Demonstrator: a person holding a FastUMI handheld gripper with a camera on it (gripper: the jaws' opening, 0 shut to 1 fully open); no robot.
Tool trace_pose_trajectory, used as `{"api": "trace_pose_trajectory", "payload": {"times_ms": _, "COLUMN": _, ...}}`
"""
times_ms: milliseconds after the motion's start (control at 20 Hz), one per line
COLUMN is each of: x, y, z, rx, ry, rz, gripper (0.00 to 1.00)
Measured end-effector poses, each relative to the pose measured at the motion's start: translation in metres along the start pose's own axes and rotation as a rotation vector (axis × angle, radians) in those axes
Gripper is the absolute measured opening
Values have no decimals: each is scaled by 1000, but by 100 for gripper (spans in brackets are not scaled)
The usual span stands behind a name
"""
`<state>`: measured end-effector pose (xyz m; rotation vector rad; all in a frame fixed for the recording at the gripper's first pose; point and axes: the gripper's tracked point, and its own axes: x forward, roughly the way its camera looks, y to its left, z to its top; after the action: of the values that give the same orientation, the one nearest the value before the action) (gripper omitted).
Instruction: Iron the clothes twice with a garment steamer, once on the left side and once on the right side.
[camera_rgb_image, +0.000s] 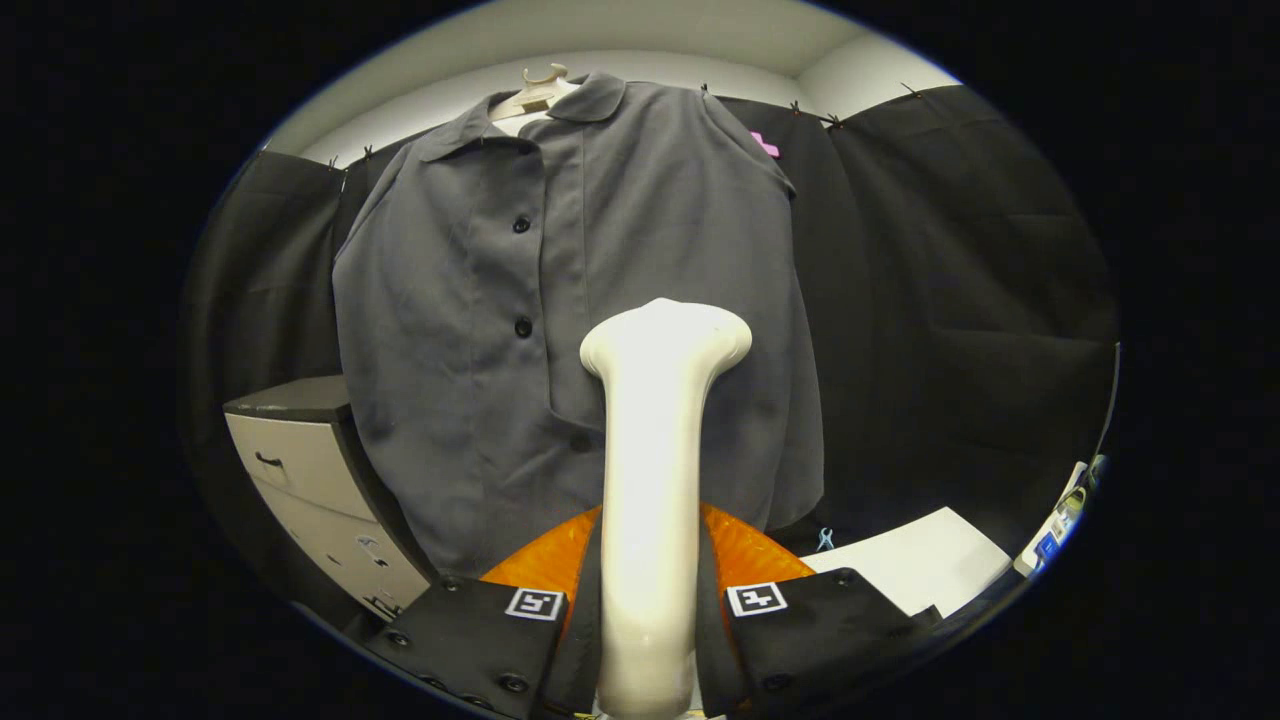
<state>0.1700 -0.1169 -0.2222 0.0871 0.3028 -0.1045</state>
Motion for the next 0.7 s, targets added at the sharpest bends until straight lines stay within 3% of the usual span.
{"api": "trace_pose_trajectory", "payload": {"times_ms": 350, "x": -7, "y": -4, "z": -33, "rx": 5, "ry": 54, "rz": -17, "gripper": 46}}
{"api": "trace_pose_trajectory", "payload": {"times_ms": 700, "x": -28, "y": 3, "z": -8, "rx": -17, "ry": 12, "rz": -25, "gripper": 46}}
